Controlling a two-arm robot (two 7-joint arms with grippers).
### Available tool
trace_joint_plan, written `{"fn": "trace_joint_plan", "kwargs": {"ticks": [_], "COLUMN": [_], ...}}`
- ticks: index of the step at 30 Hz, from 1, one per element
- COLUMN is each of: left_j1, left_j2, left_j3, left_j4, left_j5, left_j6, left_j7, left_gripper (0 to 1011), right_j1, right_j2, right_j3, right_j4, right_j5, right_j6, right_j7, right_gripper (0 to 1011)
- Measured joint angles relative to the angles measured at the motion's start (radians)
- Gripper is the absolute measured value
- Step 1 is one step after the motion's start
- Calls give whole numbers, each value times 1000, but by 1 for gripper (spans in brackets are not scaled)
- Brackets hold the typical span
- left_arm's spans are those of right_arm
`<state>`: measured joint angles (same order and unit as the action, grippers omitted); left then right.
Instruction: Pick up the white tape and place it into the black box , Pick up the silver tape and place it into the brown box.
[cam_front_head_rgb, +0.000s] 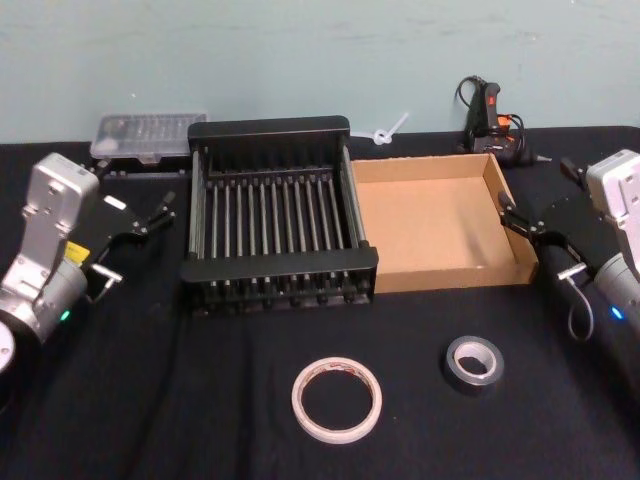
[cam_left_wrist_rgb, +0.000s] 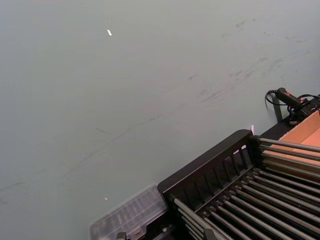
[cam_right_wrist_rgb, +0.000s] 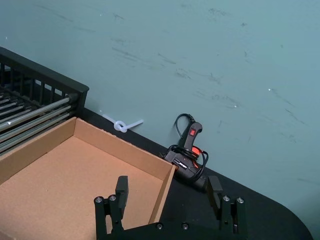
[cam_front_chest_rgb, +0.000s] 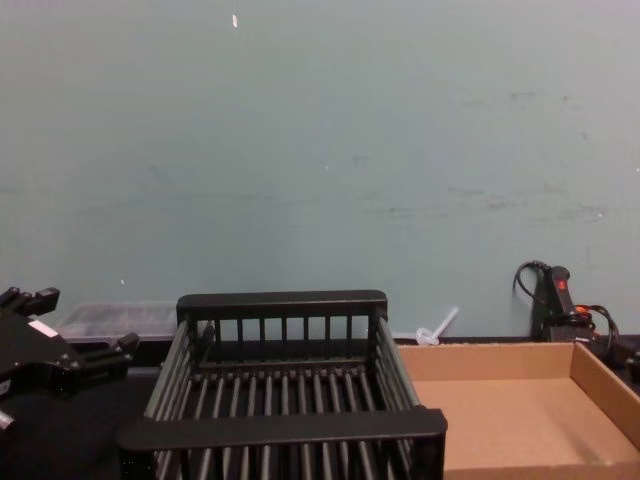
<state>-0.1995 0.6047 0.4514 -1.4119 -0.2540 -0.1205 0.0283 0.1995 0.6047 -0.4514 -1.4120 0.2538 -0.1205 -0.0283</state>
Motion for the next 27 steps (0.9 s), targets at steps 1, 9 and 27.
{"fn": "trace_joint_plan", "kwargs": {"ticks": [1,9,27], "left_j1": [0,0,0], "left_j2": [0,0,0], "left_j3": [0,0,0], "left_j4": [0,0,0], "left_j5": [0,0,0], "left_j6": [0,0,0], "left_j7": [0,0,0], "left_gripper": [1001,1001,1001], "right_j1": [0,0,0], "right_j2": [0,0,0], "right_j3": [0,0,0], "right_j4": [0,0,0], "right_j5": [0,0,0], "right_j6": [0,0,0], "right_j7": [0,0,0], "right_gripper": [1002,1002,1003]}}
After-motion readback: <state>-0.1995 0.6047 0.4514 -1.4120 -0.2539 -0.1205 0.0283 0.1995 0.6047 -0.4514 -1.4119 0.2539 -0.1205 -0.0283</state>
